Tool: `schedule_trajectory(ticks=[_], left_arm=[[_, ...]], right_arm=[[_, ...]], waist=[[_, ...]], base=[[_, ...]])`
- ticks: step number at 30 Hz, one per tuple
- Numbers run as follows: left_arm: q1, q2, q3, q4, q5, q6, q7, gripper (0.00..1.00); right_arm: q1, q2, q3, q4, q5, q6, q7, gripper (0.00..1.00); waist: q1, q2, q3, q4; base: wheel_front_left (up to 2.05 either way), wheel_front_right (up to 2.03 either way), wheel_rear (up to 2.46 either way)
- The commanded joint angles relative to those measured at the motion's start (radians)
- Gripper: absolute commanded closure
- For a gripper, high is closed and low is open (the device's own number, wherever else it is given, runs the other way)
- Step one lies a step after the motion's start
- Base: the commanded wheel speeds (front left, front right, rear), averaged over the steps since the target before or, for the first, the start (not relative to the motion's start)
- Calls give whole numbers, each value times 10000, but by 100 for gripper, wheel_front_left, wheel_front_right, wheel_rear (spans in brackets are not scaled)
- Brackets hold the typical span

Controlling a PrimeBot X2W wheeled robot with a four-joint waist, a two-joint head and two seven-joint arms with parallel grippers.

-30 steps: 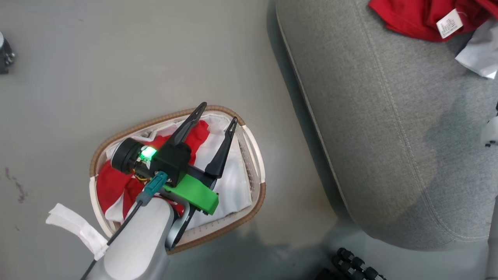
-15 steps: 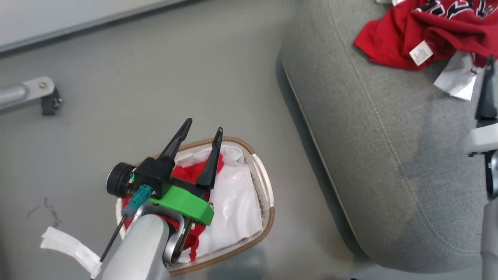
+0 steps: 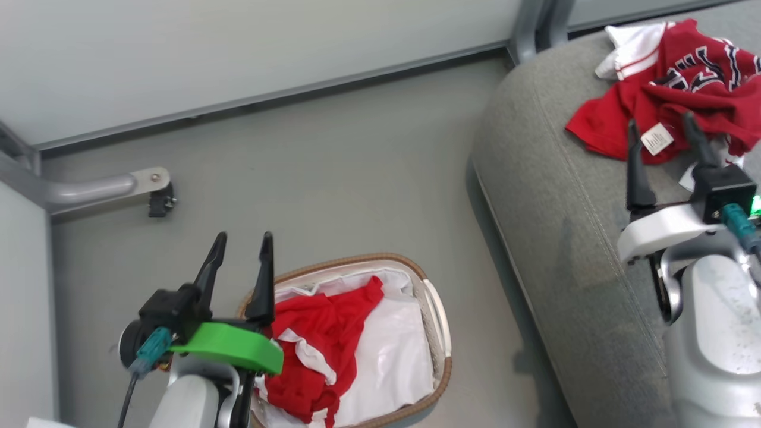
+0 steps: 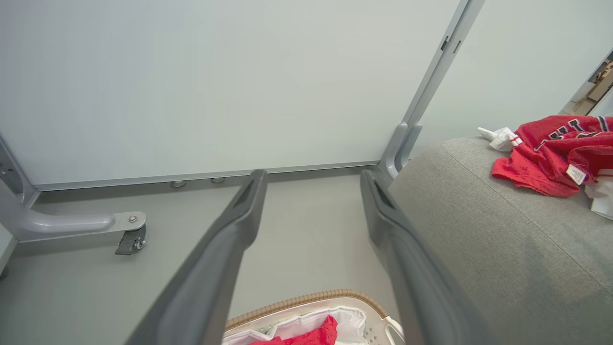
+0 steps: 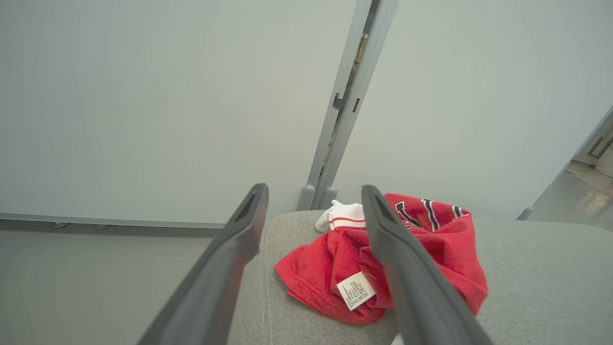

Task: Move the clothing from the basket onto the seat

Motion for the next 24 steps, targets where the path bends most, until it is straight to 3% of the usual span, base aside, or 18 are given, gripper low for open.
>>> schedule_trajectory(ticks=[1, 11, 24], left_arm=[[280, -48, 188, 32, 10, -29, -9, 0], [1352, -161, 1357, -127, 126, -29, -9, 0], [2238, -183, 1416, -205, -89, -29, -9, 0]], right_arm=[[249, 3, 105, 67, 141, -14, -21, 0], [1508, 32, 1375, 170, 1577, -14, -23, 0], [3179, 37, 1812, -130, 2403, -14, -23, 0]], waist=[[1, 0, -558, 542], [1, 0, -1230, 948], [1, 0, -1804, 1093]], base=[[0, 0, 0], [0, 0, 0], [0, 0, 0]])
